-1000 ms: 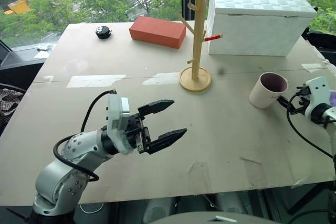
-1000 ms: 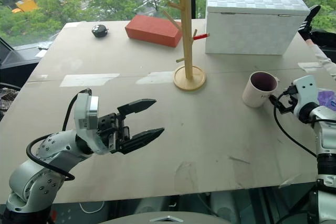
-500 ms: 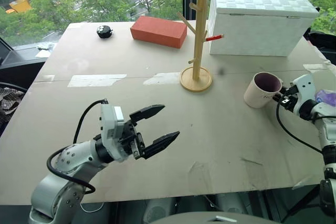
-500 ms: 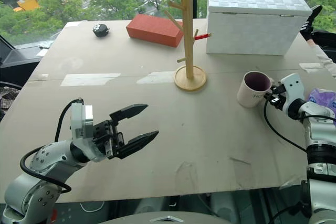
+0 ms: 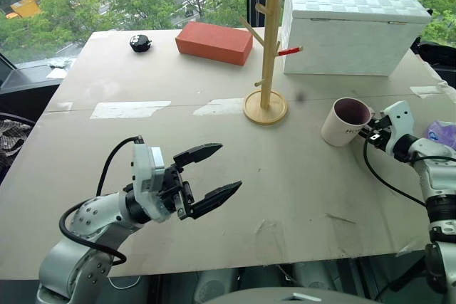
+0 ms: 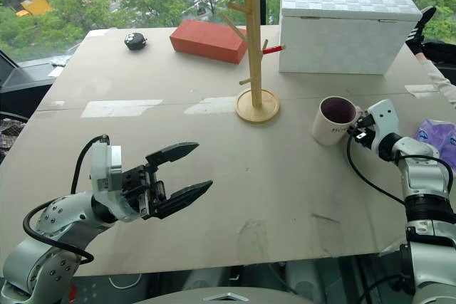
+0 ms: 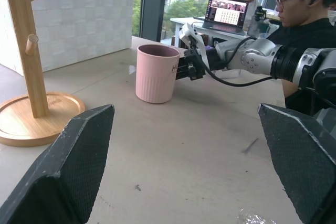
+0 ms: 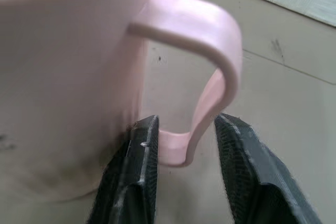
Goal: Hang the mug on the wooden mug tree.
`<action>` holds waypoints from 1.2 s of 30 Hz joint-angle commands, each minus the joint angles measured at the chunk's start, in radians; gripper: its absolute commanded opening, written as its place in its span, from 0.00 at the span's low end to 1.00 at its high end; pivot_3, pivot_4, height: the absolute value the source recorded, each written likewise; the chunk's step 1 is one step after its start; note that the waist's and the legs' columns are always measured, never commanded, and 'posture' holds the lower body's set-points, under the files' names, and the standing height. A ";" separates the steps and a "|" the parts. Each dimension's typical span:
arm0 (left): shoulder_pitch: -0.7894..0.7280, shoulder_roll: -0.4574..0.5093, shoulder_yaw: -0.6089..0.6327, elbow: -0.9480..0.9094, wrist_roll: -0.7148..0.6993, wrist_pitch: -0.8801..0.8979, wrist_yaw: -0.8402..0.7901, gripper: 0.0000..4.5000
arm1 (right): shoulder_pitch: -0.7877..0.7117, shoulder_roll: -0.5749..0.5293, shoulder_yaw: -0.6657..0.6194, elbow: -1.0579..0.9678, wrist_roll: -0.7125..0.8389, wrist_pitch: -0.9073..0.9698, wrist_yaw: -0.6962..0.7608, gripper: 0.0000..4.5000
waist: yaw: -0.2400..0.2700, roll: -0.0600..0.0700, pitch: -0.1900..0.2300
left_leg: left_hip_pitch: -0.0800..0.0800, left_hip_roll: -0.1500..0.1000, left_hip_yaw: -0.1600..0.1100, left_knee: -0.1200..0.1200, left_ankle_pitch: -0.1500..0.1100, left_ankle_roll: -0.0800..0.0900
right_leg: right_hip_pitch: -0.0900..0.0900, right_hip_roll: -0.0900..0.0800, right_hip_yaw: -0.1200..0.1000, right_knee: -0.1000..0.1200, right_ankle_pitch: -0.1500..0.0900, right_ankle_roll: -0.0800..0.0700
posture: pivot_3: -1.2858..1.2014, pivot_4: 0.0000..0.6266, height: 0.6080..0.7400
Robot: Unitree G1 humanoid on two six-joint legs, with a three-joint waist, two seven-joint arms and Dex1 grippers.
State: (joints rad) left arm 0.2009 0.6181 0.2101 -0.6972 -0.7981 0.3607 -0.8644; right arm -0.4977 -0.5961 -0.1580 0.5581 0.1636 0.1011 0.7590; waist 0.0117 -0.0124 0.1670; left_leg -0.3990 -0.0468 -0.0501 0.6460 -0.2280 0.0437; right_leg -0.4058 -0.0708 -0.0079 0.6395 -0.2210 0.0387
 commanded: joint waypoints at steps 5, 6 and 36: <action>0.026 -0.006 0.041 -0.013 -0.009 -0.035 -0.010 1.00 | -0.041 0.002 -0.001 0.019 0.000 -0.066 -0.002 0.01 | 0.002 0.000 0.000 | 0.000 0.000 0.000 -0.001 0.000 0.000 | 0.000 0.000 0.000 0.000 0.000 0.000 | 0.52 0.24 1.00; 0.029 -0.010 0.042 -0.012 -0.011 -0.038 -0.008 1.00 | -0.045 0.002 -0.001 0.016 0.002 -0.068 0.000 0.01 | 0.002 0.000 0.000 | 0.000 0.000 0.000 -0.001 0.000 0.000 | 0.000 0.000 0.000 0.000 0.000 0.000 | 0.52 0.24 1.00; 0.283 -0.308 0.020 -0.083 0.111 -0.412 0.082 1.00 | -0.735 0.040 0.322 0.067 -0.121 0.122 0.292 0.01 | -0.025 0.001 0.001 | -0.003 0.000 0.001 -0.010 0.000 0.000 | -0.005 -0.001 0.001 -0.008 0.001 -0.001 | 0.52 0.24 1.00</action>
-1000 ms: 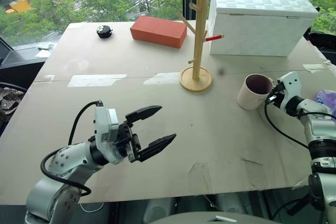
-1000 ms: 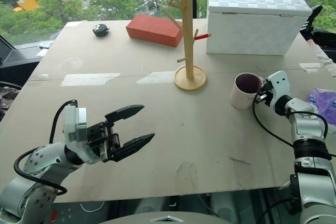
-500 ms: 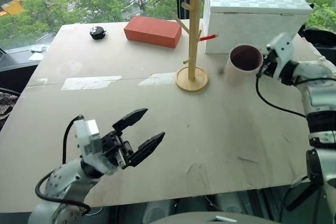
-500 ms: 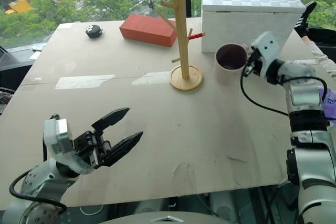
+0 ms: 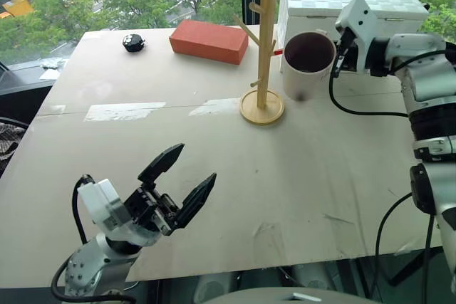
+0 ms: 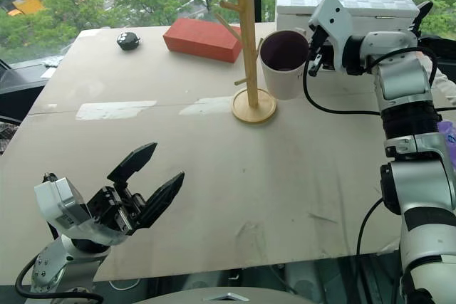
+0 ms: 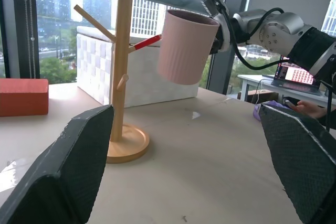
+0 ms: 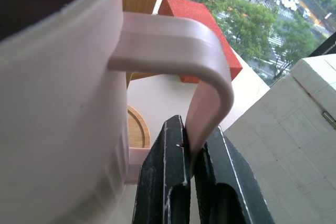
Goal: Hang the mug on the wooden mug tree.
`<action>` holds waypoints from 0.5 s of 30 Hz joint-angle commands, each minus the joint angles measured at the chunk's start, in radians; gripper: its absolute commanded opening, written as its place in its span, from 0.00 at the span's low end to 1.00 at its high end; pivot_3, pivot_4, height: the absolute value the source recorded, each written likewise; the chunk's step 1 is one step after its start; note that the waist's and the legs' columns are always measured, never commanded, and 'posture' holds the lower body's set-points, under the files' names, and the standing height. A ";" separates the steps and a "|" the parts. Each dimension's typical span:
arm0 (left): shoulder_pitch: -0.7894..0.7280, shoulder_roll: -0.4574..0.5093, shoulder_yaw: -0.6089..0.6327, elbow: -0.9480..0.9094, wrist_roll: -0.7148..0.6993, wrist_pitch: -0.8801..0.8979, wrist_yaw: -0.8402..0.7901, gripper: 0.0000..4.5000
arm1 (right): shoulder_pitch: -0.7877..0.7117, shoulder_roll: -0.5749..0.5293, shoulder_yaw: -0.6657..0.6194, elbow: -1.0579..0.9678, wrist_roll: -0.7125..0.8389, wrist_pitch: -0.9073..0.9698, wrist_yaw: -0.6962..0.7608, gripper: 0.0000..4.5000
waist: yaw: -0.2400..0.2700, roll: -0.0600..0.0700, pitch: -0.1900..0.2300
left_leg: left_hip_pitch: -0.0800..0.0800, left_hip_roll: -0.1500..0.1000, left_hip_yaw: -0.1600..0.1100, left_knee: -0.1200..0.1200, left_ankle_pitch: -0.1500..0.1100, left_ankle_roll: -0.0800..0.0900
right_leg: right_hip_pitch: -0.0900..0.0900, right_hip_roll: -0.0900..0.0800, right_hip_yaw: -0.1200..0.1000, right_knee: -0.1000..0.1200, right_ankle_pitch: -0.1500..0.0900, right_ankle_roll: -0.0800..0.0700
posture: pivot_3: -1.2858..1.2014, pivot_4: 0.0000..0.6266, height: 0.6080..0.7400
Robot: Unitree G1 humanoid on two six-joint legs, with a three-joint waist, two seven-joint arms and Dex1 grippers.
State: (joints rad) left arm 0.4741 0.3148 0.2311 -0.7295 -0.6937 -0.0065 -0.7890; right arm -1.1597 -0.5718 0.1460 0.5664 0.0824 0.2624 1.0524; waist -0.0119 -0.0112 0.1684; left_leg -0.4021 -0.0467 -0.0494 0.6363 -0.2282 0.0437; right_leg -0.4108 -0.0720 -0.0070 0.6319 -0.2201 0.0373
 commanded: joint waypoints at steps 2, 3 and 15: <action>0.018 -0.007 -0.004 -0.055 0.008 -0.059 0.009 1.00 | -0.104 0.037 0.040 0.123 -0.069 -0.073 -0.004 0.01 | -0.002 0.000 0.000 | 0.000 0.000 0.000 0.000 0.000 0.000 | -0.001 0.000 0.000 0.000 0.000 0.000 | 0.52 0.24 1.00; 0.025 -0.008 -0.006 -0.056 0.008 -0.065 0.010 1.00 | -0.120 0.051 0.049 0.157 -0.084 -0.086 -0.014 0.01 | -0.001 0.000 0.000 | 0.000 0.000 0.000 -0.001 0.000 0.000 | -0.001 0.000 0.000 0.000 0.000 0.000 | 0.52 0.24 1.00; 0.069 -0.013 -0.021 -0.059 0.017 -0.098 0.041 1.00 | -0.189 0.124 0.056 0.369 -0.160 -0.189 -0.044 0.51 | 0.000 0.001 0.000 | 0.000 0.000 0.000 -0.001 0.000 0.000 | -0.001 0.000 0.000 0.000 0.000 0.000 | 0.52 0.24 1.00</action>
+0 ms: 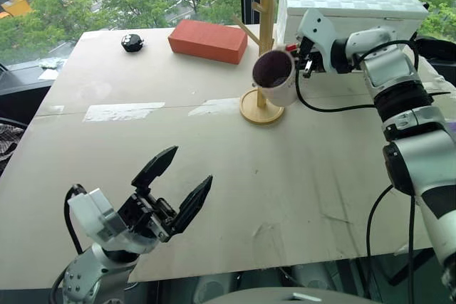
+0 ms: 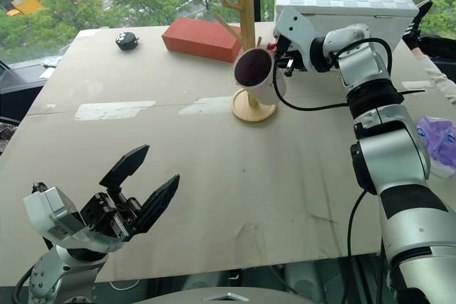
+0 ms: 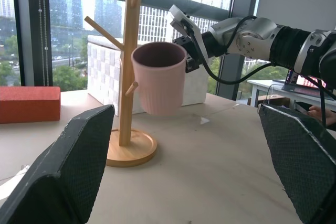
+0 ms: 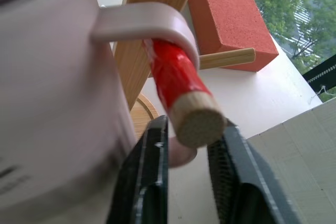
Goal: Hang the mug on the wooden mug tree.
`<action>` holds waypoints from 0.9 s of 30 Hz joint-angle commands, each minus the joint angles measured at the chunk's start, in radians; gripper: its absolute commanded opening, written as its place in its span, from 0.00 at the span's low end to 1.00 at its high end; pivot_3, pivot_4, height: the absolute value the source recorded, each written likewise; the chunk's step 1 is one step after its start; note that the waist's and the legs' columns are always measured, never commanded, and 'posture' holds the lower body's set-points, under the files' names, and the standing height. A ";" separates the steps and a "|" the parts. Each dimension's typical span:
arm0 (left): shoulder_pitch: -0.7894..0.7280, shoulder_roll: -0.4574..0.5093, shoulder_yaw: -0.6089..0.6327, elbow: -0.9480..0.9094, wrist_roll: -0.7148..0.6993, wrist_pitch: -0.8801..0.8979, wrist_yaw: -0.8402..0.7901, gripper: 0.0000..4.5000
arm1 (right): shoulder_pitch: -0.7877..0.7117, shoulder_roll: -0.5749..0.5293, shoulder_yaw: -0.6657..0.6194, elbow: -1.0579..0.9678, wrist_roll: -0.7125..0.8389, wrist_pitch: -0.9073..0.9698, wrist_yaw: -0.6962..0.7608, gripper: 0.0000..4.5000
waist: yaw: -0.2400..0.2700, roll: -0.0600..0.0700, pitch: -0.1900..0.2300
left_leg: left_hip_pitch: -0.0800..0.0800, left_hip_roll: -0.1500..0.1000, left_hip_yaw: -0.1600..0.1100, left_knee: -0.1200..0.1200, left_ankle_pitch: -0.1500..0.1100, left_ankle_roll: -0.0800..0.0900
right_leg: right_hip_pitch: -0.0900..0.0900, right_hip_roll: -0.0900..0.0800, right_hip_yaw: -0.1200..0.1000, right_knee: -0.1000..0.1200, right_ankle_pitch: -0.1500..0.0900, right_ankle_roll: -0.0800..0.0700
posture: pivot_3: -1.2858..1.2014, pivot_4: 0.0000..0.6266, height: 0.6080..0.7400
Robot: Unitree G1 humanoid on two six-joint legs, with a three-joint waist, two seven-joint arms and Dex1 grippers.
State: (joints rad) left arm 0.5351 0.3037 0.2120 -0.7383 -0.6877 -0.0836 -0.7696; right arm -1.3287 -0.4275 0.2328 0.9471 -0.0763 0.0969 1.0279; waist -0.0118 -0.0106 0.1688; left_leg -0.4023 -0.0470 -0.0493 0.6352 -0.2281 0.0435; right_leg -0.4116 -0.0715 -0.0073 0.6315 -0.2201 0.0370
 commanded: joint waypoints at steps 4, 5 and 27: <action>-0.011 0.004 -0.009 -0.036 0.044 -0.007 0.068 1.00 | 0.035 -0.081 -0.089 -0.066 0.046 -0.020 0.002 0.83 | 0.003 0.000 0.000 | 0.000 0.000 0.000 0.000 0.000 0.000 | 0.000 0.000 0.000 0.000 0.000 0.000 | 0.52 0.24 1.00; -0.025 0.007 -0.015 -0.027 0.048 0.000 0.076 1.00 | 0.070 -0.102 -0.112 -0.097 0.068 -0.033 0.020 0.83 | 0.003 0.000 0.000 | -0.001 0.000 -0.001 0.000 0.000 0.000 | 0.000 0.000 -0.001 0.000 0.000 0.000 | 0.52 0.24 1.00; -0.066 0.217 0.044 0.175 0.018 0.242 0.037 1.00 | 1.295 -0.332 -0.525 -1.141 0.371 0.271 -0.093 0.83 | 0.023 0.002 0.001 | 0.004 0.004 0.001 0.003 0.000 0.000 | 0.004 0.001 -0.003 -0.001 -0.002 0.005 | 0.52 0.24 1.00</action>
